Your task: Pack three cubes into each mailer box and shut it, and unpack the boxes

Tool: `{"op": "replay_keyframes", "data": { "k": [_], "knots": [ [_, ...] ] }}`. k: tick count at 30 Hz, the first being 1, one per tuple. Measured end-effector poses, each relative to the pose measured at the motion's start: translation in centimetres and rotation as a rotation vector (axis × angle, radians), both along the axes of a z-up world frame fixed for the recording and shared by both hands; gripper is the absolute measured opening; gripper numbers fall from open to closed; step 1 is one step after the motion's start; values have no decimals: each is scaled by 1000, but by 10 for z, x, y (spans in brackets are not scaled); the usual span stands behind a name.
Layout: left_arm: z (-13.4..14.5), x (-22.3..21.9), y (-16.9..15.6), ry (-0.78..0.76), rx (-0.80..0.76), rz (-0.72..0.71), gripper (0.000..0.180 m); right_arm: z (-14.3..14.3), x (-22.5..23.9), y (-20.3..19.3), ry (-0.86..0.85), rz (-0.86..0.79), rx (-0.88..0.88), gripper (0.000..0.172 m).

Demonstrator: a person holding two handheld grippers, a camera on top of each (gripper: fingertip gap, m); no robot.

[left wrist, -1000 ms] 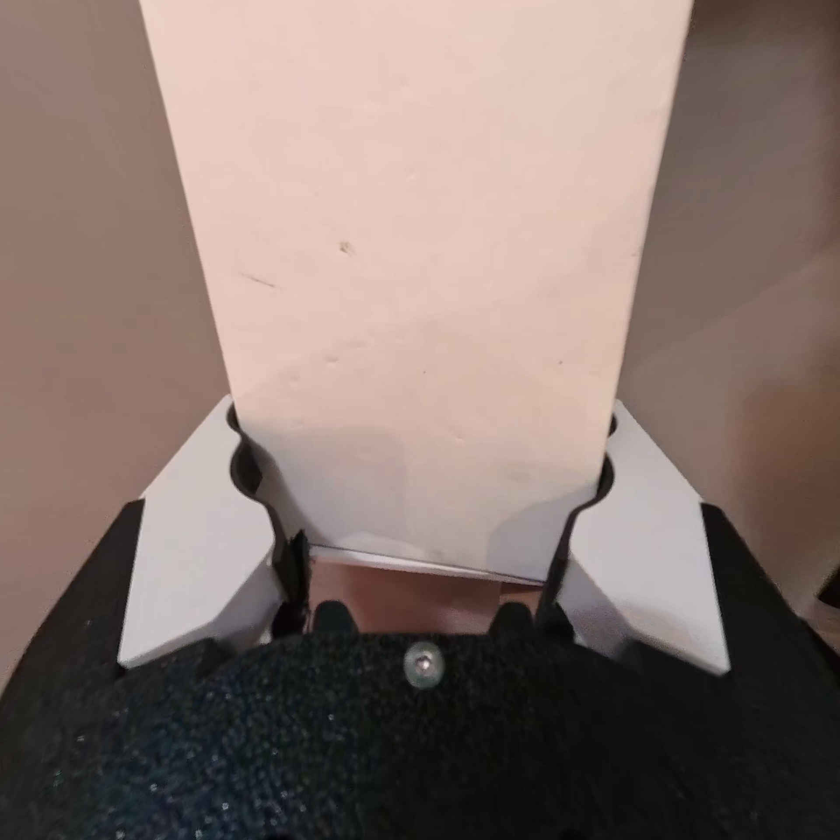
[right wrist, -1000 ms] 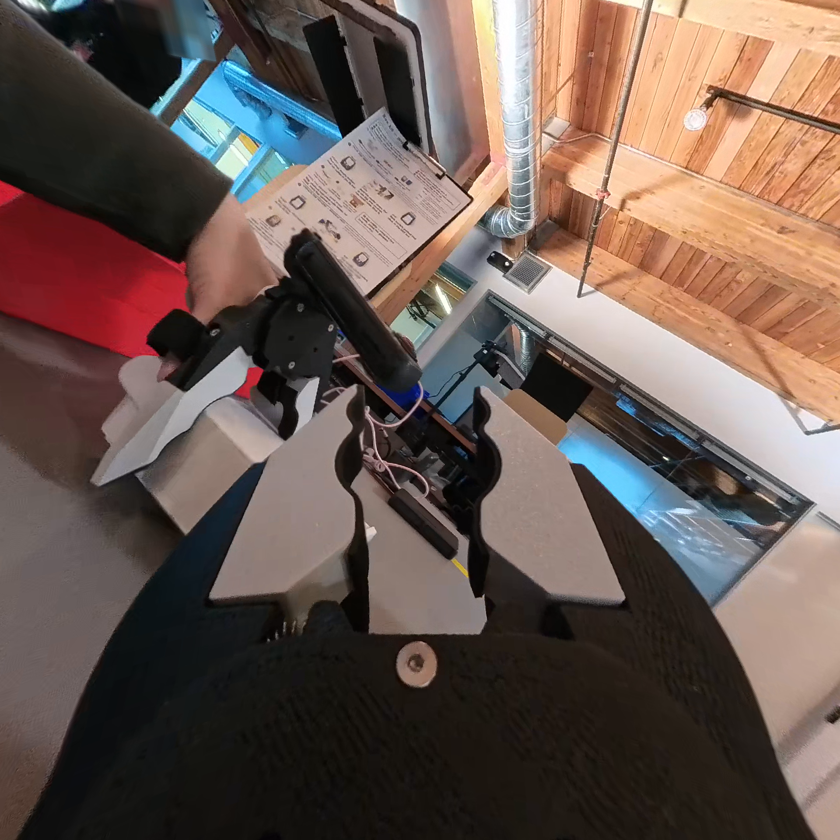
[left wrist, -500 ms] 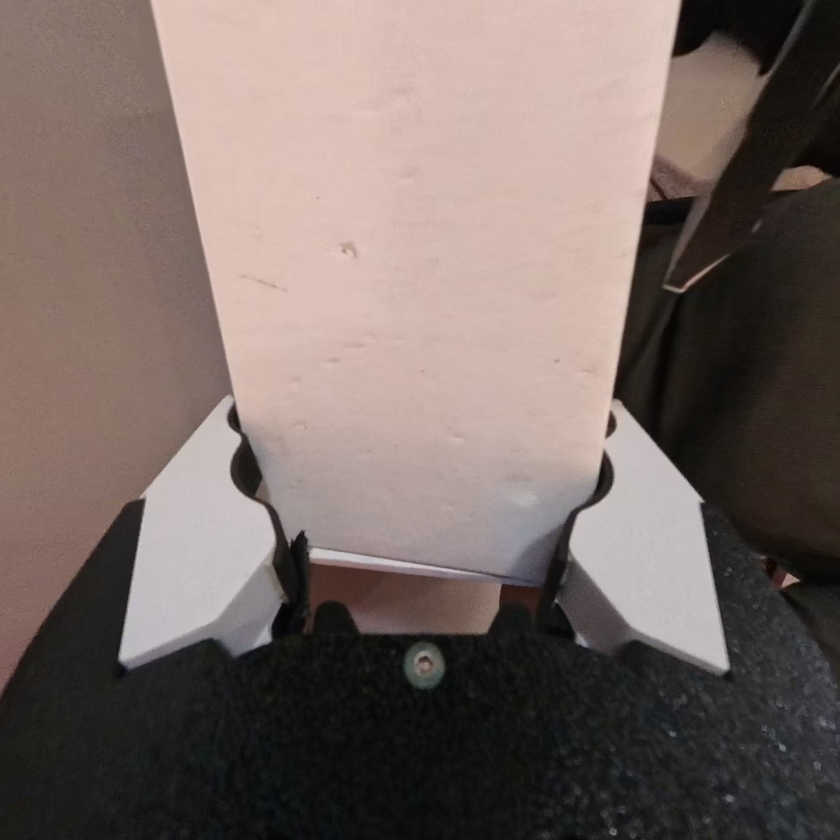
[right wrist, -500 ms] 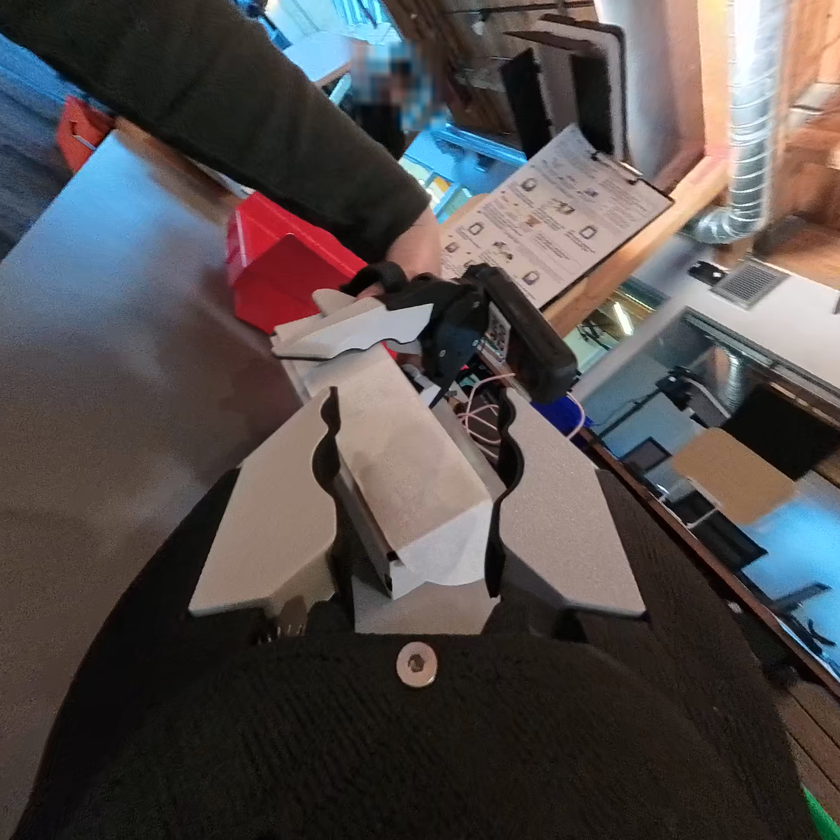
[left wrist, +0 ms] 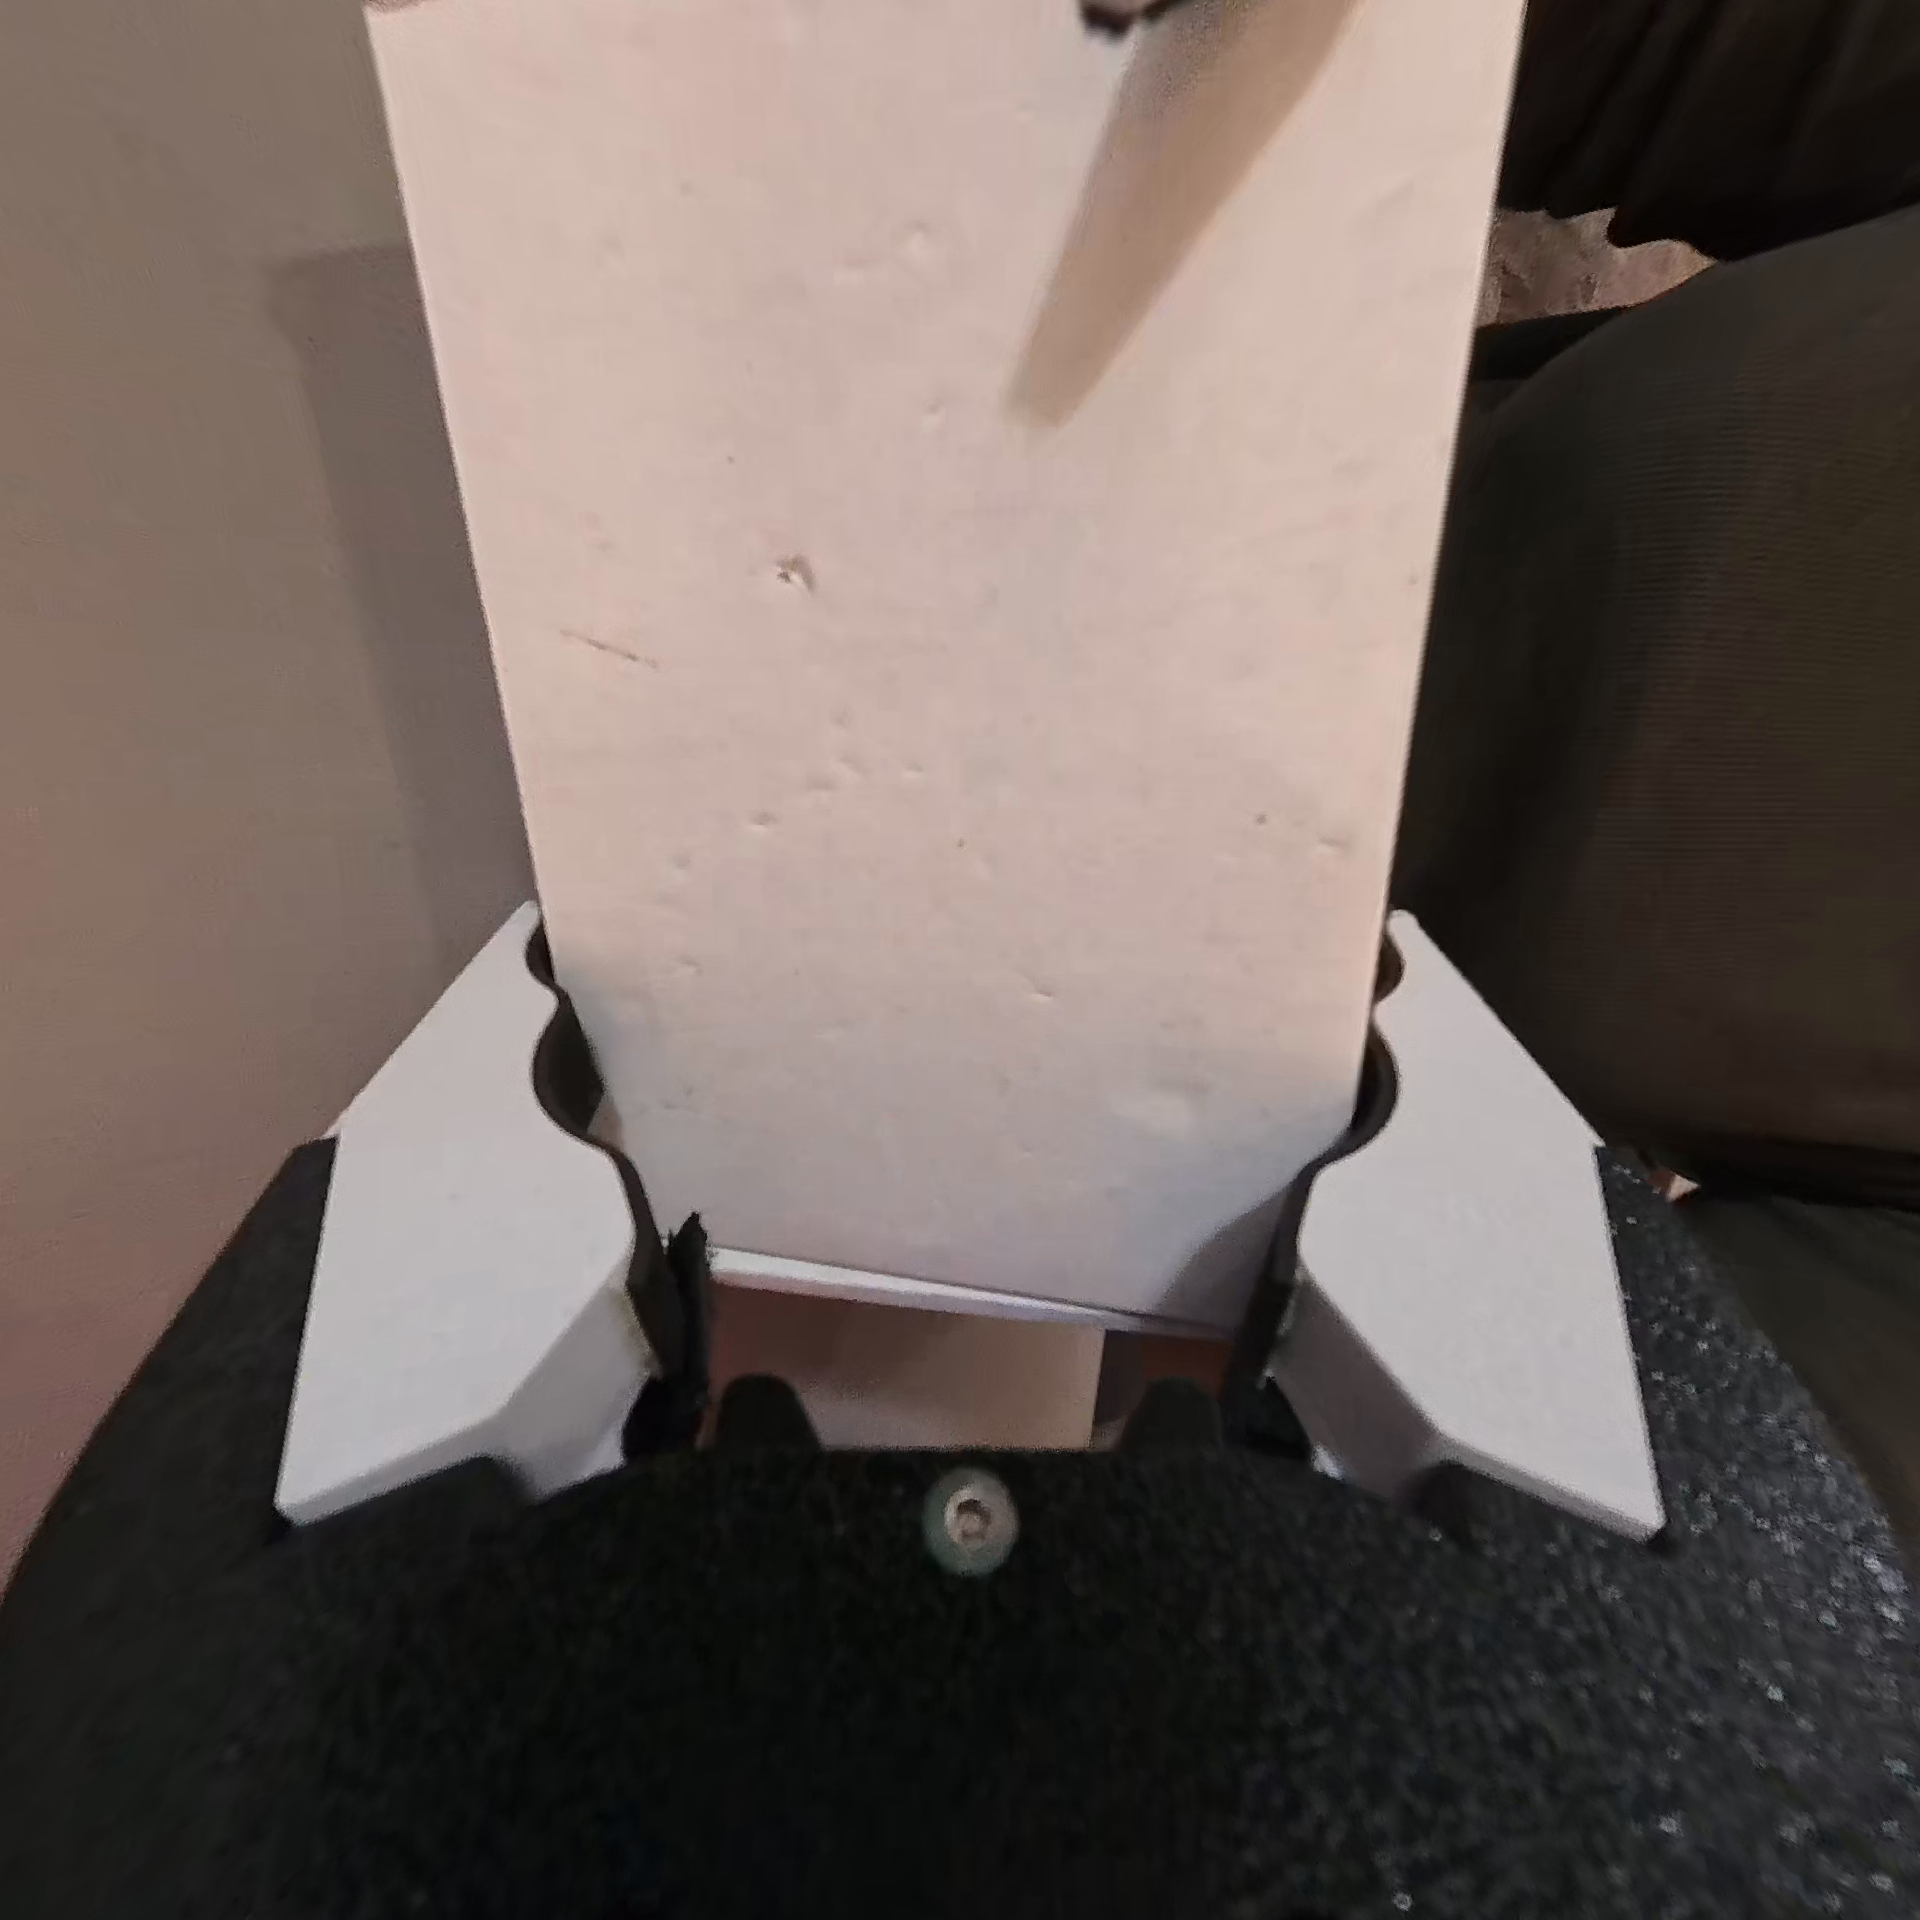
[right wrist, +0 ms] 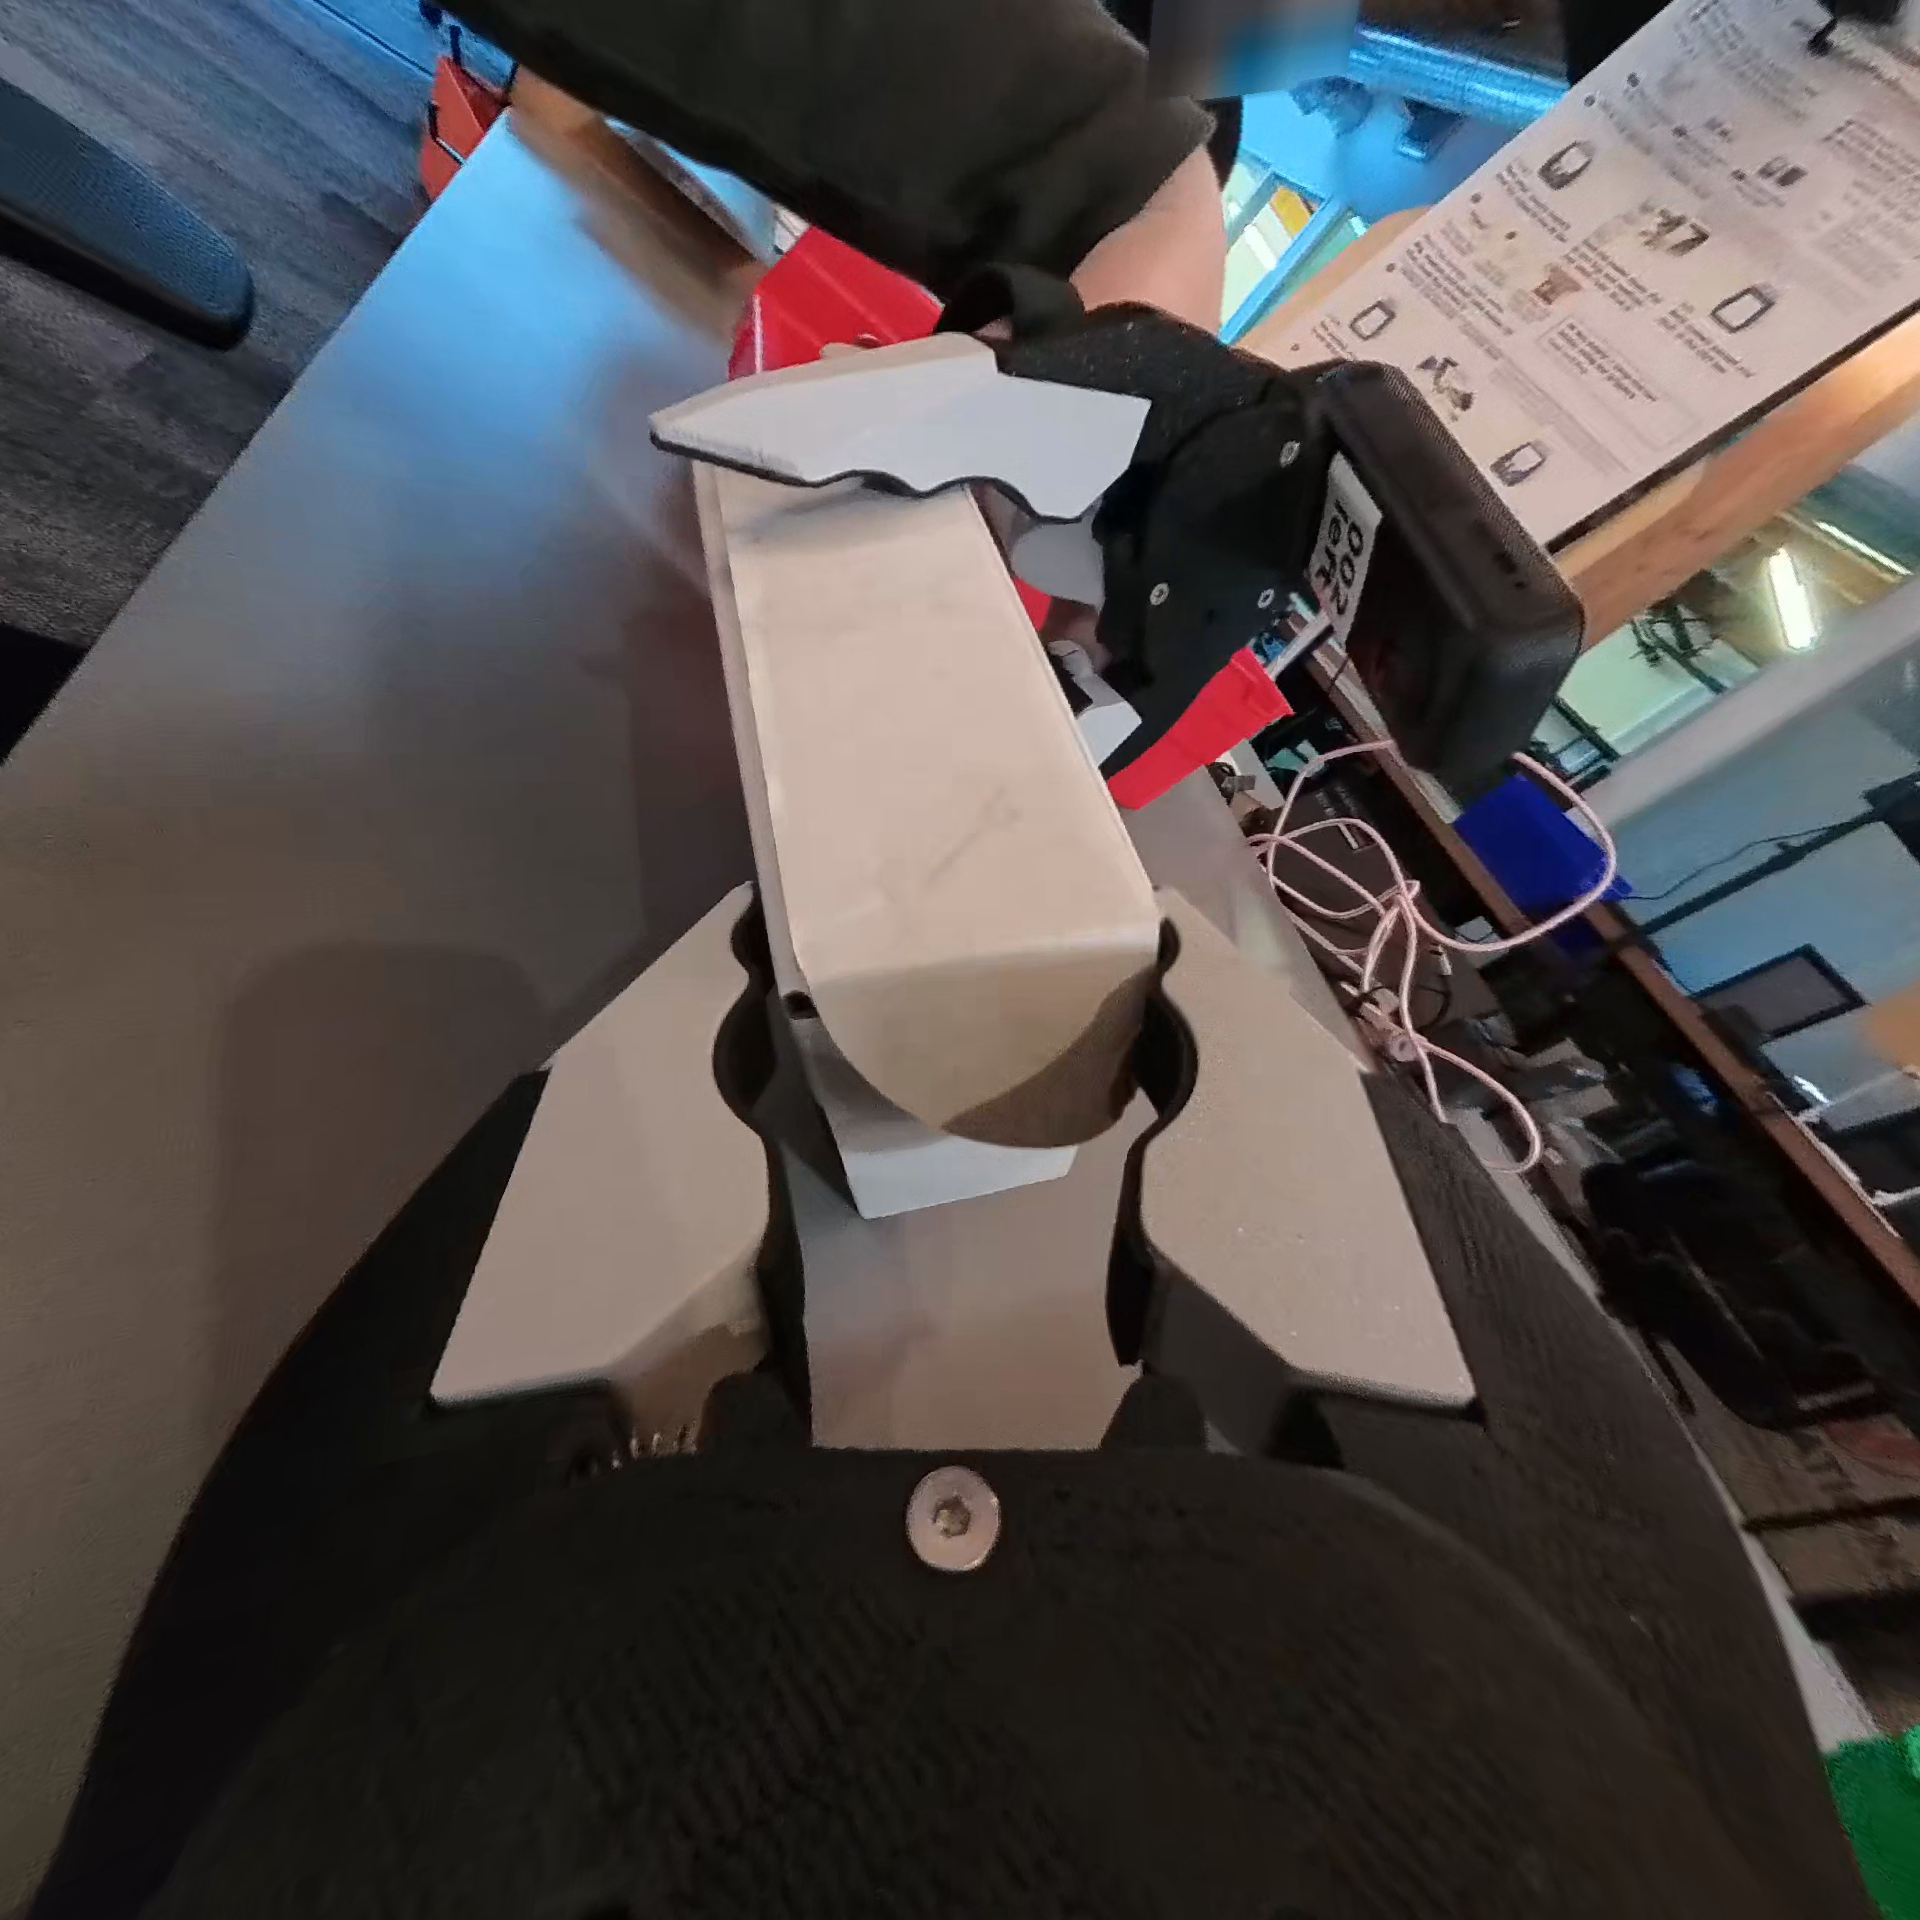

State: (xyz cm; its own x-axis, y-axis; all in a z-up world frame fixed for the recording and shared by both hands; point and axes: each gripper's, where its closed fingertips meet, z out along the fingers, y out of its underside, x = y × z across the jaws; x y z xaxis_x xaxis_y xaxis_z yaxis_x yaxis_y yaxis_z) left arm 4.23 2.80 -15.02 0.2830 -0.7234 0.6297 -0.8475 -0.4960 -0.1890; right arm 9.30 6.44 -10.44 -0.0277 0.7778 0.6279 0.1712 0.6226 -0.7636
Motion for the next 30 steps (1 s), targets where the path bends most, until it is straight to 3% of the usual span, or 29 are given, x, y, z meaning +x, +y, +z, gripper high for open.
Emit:
{"op": "replay_keyframes", "data": {
  "k": [6,12,16,21,25,28,30],
  "knots": [
    [16,-1,17,-111,45,98,132,2,2,2,-7,3,-101,66],
    [59,-18,53,-296,369,257,136,5,5,7,-23,6,-285,65],
    [73,-29,47,-379,602,301,134,3,9,10,-74,-9,-394,65],
    [74,-28,16,-404,782,332,112,2,14,14,-136,-61,-444,65],
    [82,-28,6,-385,977,369,106,26,18,13,-77,-90,-395,84],
    [92,-33,6,-372,1093,416,94,49,29,7,-42,-104,-334,79],
    [98,-38,8,-367,1163,472,73,58,38,7,-41,-144,-280,65]
  ]
}}
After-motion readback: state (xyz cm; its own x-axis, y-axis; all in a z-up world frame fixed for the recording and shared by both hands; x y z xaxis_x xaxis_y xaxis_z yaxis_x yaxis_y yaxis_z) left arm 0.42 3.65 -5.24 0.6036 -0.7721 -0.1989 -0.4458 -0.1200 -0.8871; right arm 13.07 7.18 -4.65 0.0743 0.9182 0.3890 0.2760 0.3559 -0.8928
